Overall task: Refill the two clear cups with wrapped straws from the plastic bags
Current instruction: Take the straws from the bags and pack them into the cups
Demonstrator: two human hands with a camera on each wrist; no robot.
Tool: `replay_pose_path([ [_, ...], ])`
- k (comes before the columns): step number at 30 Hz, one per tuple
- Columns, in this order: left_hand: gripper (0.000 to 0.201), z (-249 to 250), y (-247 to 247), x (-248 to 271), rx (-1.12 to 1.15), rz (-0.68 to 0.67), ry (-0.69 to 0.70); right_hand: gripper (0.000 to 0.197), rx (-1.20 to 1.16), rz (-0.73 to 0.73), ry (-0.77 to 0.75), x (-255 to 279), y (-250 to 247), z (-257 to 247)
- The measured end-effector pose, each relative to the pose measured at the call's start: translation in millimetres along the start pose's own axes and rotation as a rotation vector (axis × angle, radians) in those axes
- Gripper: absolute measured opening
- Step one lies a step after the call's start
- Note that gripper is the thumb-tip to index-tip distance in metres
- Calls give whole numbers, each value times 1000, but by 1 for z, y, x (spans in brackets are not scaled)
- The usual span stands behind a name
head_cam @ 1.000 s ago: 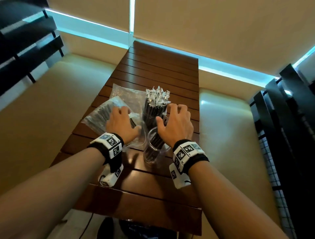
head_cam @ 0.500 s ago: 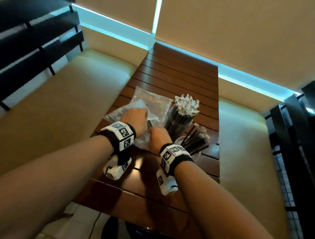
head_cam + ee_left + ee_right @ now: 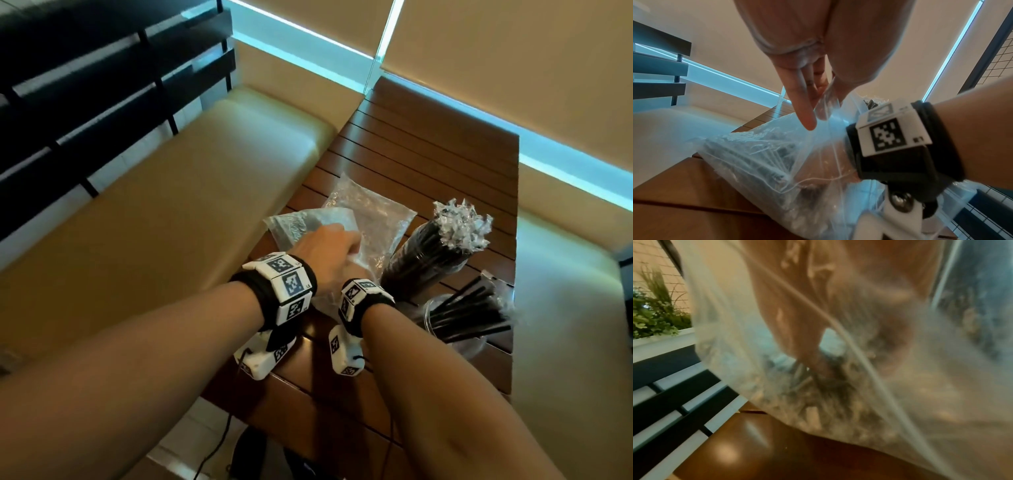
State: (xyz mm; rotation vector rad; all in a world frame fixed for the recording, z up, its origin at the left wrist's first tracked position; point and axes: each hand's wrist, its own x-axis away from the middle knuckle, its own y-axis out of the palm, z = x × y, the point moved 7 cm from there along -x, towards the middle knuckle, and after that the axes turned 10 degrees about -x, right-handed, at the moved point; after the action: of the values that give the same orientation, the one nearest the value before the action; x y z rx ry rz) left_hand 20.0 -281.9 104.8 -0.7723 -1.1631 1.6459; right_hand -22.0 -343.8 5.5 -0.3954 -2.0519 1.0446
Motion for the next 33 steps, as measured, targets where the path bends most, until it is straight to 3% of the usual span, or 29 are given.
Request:
replay_pose_path([
  [4,12,-8,4,3,28,3,5,28,85,-43,-47,-7,4,-2],
  [9,9,-13,3,-4,42,19,-12,14,25,32,6,-3,-11,2],
  [15,10,-1,-4,-20,90,42,-52,14,-29,76,83,16,-41,10],
  [21,10,4,-9,-23,93,81,-98,31,-6,99,135,24,-53,19],
  [23,11,3,-10,-24,98,80,-124,32,54,105,133,43,-63,15],
  [27,9,3,-12,-24,78,70,-165,16,257,152,118,81,-94,16],
  [33,11,11,-12,-23,33,15,-209,16,384,188,138,144,-133,27],
])
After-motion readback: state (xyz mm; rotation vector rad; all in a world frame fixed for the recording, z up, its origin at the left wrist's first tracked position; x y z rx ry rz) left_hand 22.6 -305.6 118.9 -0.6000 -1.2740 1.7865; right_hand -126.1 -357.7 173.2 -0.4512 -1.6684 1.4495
